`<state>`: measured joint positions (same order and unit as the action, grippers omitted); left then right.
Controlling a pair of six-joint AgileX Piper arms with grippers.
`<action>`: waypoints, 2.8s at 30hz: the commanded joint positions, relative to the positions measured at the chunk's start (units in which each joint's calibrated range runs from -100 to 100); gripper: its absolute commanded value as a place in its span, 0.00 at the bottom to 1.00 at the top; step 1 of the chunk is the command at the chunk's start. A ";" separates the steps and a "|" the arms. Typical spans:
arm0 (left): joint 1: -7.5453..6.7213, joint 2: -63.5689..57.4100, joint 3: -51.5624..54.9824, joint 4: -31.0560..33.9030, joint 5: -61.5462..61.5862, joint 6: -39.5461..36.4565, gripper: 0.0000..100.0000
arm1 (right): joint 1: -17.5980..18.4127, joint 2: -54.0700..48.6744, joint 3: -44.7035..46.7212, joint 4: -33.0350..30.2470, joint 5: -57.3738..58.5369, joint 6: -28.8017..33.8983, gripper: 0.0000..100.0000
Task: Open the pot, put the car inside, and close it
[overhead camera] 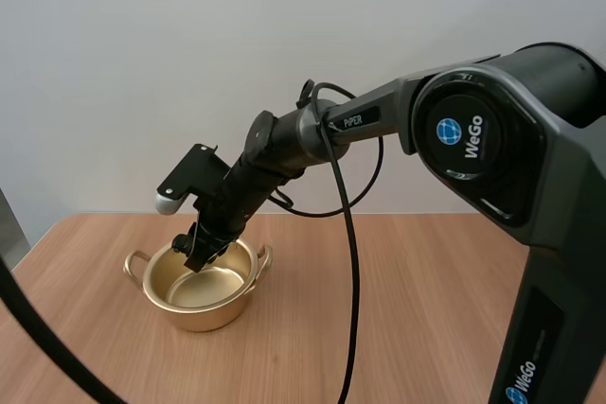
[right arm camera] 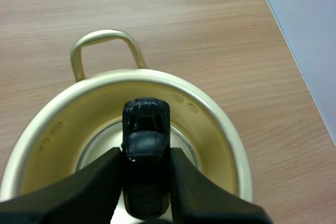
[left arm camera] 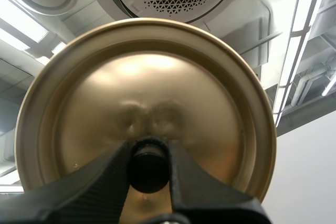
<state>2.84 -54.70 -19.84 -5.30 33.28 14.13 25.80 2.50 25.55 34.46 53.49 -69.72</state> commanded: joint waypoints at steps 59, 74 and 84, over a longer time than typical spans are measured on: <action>0.01 0.07 0.04 0.19 3.38 0.05 0.00 | 4.46 -4.31 -1.96 -26.92 -9.52 18.55 0.61; 0.01 2.20 1.94 -0.23 8.87 -3.60 0.00 | -9.56 -32.07 -1.96 -30.89 -5.90 30.37 0.00; 0.01 3.91 18.08 1.49 18.14 -9.58 0.00 | -20.00 -49.30 -1.96 -28.50 -6.60 31.76 0.00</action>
<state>2.84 -51.03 -5.86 -4.42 49.35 4.48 8.83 -42.81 23.67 5.92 46.82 -37.91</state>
